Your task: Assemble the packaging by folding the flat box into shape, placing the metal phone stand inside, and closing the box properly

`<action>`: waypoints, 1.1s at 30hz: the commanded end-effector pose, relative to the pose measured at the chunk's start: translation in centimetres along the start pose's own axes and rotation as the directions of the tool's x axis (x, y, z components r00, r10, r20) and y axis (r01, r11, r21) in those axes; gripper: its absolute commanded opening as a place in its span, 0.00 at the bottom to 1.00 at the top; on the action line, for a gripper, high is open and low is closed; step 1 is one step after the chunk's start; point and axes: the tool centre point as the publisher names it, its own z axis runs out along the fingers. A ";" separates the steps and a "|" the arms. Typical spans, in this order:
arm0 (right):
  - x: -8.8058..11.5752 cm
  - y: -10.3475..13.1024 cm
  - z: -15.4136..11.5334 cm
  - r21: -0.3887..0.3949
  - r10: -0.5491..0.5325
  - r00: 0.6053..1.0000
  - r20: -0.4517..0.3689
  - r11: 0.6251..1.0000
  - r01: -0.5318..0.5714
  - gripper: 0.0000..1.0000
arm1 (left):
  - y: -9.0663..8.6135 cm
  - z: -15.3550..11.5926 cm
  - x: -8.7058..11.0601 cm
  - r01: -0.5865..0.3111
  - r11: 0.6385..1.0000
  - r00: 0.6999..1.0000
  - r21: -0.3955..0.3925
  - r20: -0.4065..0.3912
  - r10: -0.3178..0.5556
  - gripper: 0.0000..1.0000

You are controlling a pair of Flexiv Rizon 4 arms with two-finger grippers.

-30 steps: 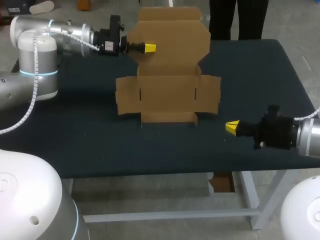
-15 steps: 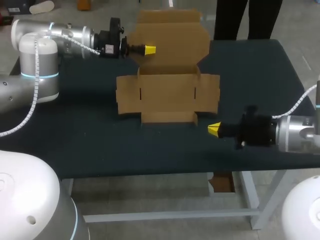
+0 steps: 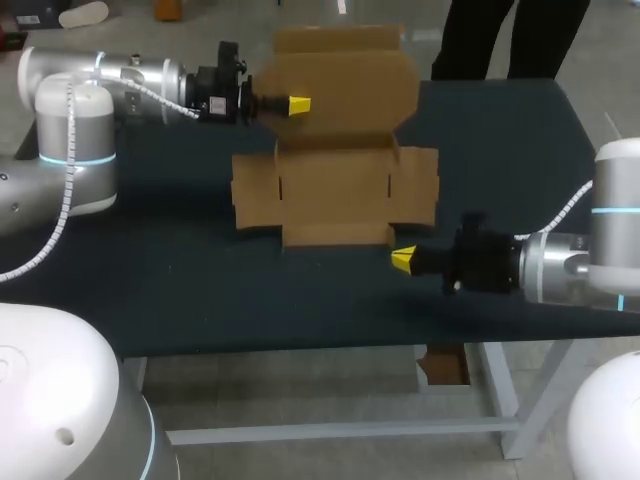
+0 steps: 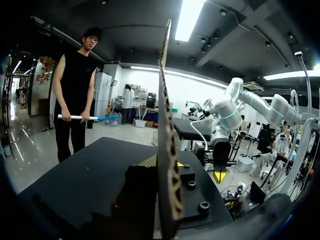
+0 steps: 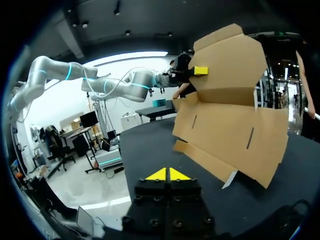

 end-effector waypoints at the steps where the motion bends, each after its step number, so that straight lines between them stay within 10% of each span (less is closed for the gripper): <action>1: -0.1 -0.3 0.9 -0.013 0.003 1.000 0.009 1.000 -0.003 0.00 | 0.4 -0.1 0.6 -0.001 1.000 1.000 -0.002 0.006 0.001 0.00; 33: 0.3 -0.8 3.0 0.011 0.046 0.998 0.051 0.999 -0.046 0.00 | 1.4 -0.7 3.8 -0.007 0.999 0.999 -0.040 -0.034 0.006 0.00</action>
